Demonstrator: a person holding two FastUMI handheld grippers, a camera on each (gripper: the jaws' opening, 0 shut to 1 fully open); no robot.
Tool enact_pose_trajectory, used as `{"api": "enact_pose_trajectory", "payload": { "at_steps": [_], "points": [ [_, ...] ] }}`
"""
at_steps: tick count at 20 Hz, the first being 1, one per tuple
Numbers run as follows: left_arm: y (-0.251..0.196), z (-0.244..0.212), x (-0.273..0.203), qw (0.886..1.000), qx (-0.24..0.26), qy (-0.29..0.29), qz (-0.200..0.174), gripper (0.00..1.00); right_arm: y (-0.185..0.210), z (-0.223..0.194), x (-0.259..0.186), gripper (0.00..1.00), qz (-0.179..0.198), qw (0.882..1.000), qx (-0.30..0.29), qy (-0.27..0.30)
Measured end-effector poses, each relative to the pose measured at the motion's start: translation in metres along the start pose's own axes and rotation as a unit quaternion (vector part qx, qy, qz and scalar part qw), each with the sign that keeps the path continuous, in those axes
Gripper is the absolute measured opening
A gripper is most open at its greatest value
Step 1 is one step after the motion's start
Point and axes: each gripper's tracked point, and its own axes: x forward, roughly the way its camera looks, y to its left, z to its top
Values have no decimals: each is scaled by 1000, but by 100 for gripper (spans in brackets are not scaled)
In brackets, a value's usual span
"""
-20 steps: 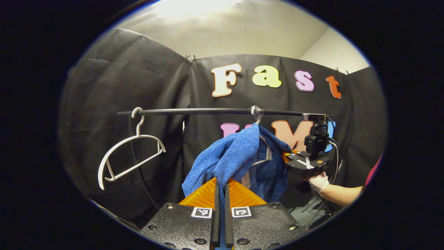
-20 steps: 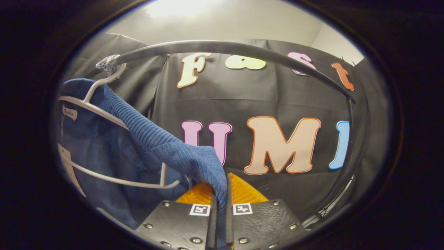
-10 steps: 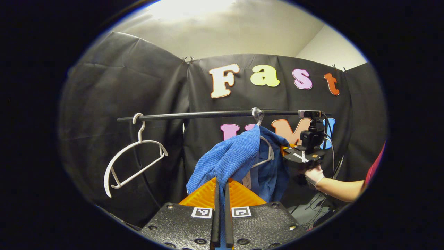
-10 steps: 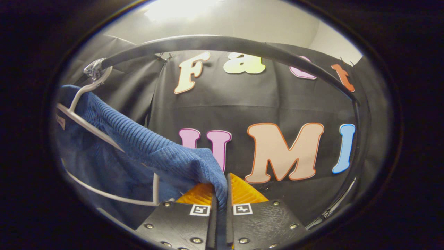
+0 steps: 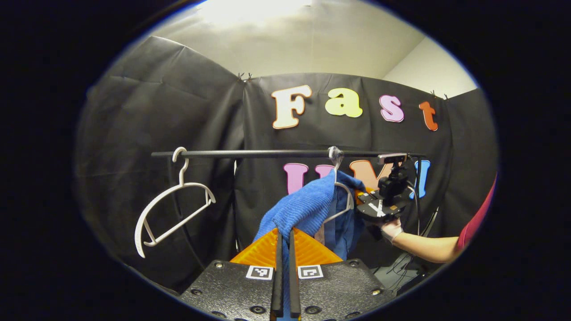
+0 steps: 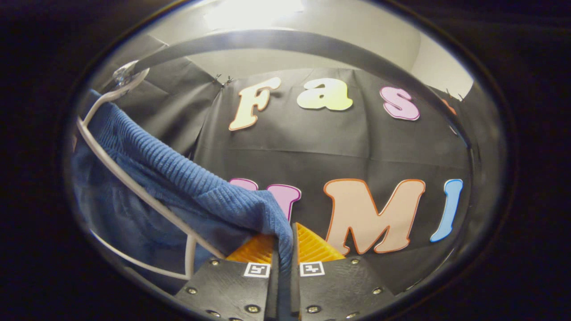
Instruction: Grasp the clothes on the hanger with both hands and then place them into the laundry hamper below.
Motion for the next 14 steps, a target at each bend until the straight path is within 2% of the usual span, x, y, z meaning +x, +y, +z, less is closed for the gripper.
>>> {"api": "enact_pose_trajectory", "payload": {
  "at_steps": [2,4,6,7,8,10,14],
  "points": [
    [6,11,4,1000,25,-9,11,5,-3,-6,4,10,-1,1000,-13,1],
    [21,33,7,997,49,-37,41,5,-8,-20,9,10,-2,1000,-18,19],
    [37,52,2,994,66,-63,65,5,-9,-17,12,8,-1,1000,-8,10],
    [43,51,4,993,71,-63,74,0,-11,-12,12,10,-2,1000,-9,2],
    [48,48,8,992,73,-58,80,5,-11,-10,15,8,0,1000,-11,0],
    [49,36,13,994,64,-45,80,0,-13,-13,15,10,1,1000,-15,3],
    [33,11,22,997,42,-20,64,0,-11,-12,15,10,4,1000,-21,-2]
  ]
}}
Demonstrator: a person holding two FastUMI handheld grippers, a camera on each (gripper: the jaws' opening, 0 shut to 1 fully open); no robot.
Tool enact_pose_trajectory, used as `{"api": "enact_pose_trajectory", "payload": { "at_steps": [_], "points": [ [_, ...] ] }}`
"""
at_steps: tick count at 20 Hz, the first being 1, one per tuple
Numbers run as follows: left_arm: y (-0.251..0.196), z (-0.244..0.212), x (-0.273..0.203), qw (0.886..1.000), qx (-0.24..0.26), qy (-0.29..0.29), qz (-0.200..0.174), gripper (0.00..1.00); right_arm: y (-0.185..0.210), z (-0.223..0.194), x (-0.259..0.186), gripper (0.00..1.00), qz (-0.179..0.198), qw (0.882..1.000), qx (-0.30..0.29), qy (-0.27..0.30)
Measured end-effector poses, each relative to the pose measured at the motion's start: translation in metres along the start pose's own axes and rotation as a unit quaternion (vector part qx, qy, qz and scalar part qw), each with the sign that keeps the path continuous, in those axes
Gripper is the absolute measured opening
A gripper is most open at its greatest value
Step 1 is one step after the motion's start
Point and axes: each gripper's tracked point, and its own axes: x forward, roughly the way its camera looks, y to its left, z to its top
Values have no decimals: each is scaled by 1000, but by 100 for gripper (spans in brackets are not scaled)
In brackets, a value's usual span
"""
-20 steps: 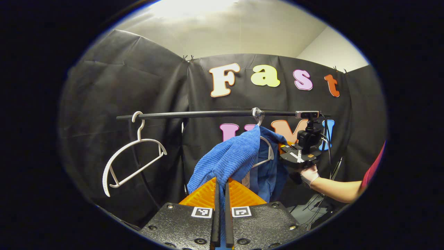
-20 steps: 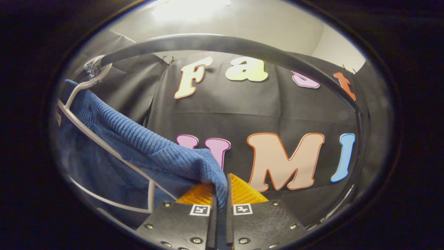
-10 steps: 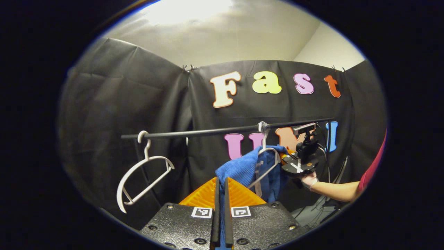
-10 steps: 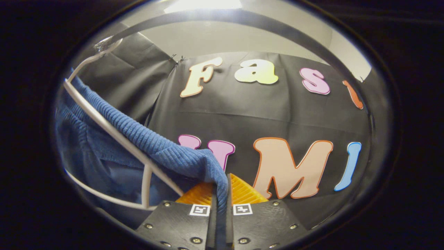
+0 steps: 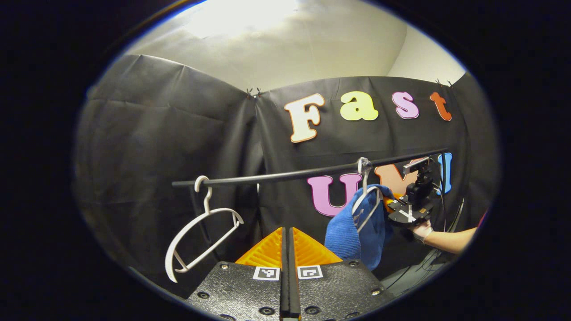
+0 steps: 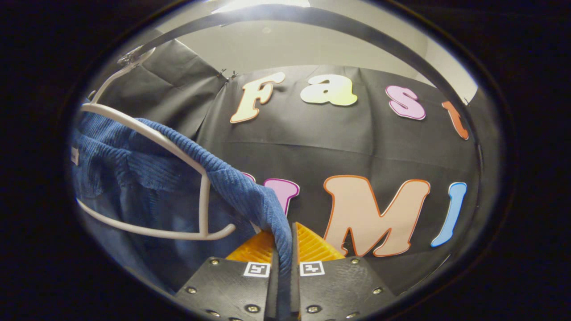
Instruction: Grasp the clothes on the hanger with both hands and then place them into the laundry hamper below.
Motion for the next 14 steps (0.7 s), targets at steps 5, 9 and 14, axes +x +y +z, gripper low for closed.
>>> {"api": "enact_pose_trajectory", "payload": {
  "at_steps": [5,9,14],
  "points": [
    [-38,-26,6,998,-43,28,-26,0,7,-8,-1,10,9,1000,-9,6],
    [-65,-37,9,997,-56,38,-33,14,10,-9,-5,10,15,1000,-7,12],
    [-85,-36,17,999,-40,27,-11,51,13,-13,-8,10,19,1000,-9,18]
  ]
}}
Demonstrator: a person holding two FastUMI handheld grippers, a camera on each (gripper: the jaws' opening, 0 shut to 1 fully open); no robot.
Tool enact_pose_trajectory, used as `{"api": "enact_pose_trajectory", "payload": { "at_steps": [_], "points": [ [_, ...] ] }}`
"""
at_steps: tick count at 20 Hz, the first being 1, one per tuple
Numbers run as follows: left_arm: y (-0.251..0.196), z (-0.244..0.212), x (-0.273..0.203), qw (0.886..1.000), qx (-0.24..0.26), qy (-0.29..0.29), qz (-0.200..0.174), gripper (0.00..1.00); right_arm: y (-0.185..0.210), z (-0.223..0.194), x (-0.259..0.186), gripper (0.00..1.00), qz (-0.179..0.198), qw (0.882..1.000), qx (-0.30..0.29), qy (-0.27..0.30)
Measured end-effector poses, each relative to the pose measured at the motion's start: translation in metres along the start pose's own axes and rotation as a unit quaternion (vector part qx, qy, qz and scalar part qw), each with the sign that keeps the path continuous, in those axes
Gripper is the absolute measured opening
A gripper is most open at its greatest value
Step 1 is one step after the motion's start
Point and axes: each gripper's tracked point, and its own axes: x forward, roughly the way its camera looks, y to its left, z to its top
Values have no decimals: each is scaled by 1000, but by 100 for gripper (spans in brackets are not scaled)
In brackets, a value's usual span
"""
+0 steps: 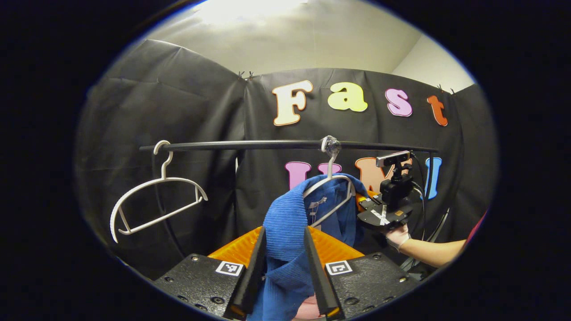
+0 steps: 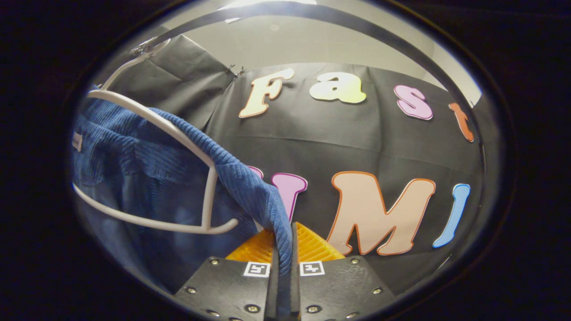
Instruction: Grasp the clothes on the hanger with both hands and then place them into the laundry hamper below.
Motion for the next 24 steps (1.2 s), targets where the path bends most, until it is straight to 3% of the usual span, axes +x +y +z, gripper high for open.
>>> {"api": "enact_pose_trajectory", "payload": {
  "at_steps": [3,5,6,11,20,22,23,24],
  "points": [
    [7,0,5,998,37,-12,52,53,0,0,3,10,-1,1000,5,3],
    [7,0,8,995,59,-21,78,63,0,-1,-2,10,-2,1000,7,5],
    [7,-3,11,994,69,-21,85,75,1,-1,-3,10,-2,1000,8,7],
    [5,-10,20,988,98,-16,117,70,-2,0,-4,10,-4,1000,14,10],
    [2,-9,18,987,102,-22,122,70,1,-6,-3,10,0,1000,18,16],
    [6,-13,23,985,109,-20,131,82,2,-6,-3,10,-1,1000,18,15],
    [7,-12,25,984,115,-20,137,71,2,-7,-3,10,-2,1000,19,16],
    [9,-12,26,983,118,-24,139,76,2,-6,-3,10,-1,1000,20,16]
  ]
}}
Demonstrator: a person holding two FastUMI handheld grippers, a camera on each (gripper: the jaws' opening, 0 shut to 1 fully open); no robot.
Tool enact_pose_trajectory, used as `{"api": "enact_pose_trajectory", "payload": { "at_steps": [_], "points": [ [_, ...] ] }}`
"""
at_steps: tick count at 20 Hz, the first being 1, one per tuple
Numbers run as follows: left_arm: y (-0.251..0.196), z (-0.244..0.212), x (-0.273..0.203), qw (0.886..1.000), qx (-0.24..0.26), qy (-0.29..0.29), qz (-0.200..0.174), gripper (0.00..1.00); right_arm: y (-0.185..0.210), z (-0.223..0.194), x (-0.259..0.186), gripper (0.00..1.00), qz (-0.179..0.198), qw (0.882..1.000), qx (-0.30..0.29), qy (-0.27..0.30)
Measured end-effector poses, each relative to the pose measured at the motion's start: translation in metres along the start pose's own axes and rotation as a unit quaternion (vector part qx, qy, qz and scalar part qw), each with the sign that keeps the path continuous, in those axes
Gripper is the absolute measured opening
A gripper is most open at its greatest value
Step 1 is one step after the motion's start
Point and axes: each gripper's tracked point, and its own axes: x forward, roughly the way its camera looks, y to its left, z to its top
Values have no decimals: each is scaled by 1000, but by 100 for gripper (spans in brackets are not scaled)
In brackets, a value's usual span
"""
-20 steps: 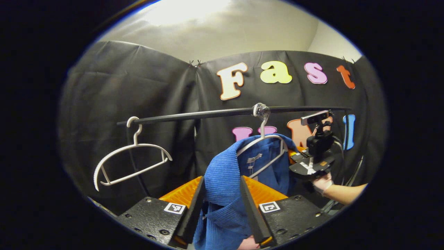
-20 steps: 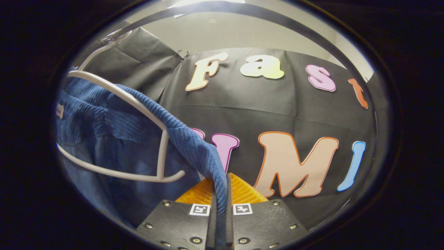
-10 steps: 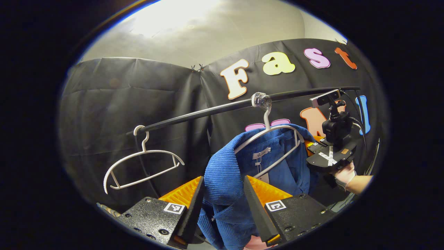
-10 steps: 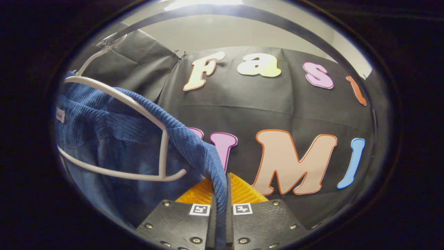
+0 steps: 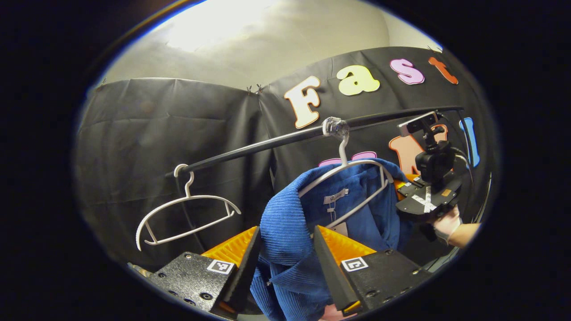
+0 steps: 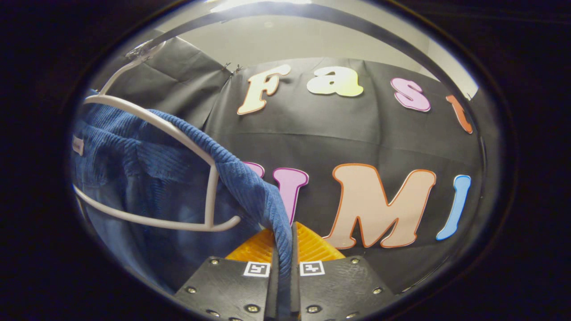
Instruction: Grasp the clothes on the hanger with both hands and then place them into the laundry hamper below.
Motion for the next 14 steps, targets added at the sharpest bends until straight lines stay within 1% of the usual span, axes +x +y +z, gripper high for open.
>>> {"api": "enact_pose_trajectory", "payload": {
  "at_steps": [2,3,8,10,14],
  "points": [
    [0,0,3,1000,0,-3,-1,65,0,1,0,10,0,1000,1,0],
    [3,-1,2,1000,0,-4,-2,63,-1,1,0,10,0,1000,-1,-1],
    [9,-1,1,999,-22,-5,-22,13,-2,2,0,10,1,1000,-7,-4],
    [9,2,1,999,-31,-4,-39,1,-2,2,0,10,1,1000,-8,-3],
    [14,8,-4,995,-62,8,-81,0,-4,4,2,10,-7,1000,-5,-1]
  ]
}}
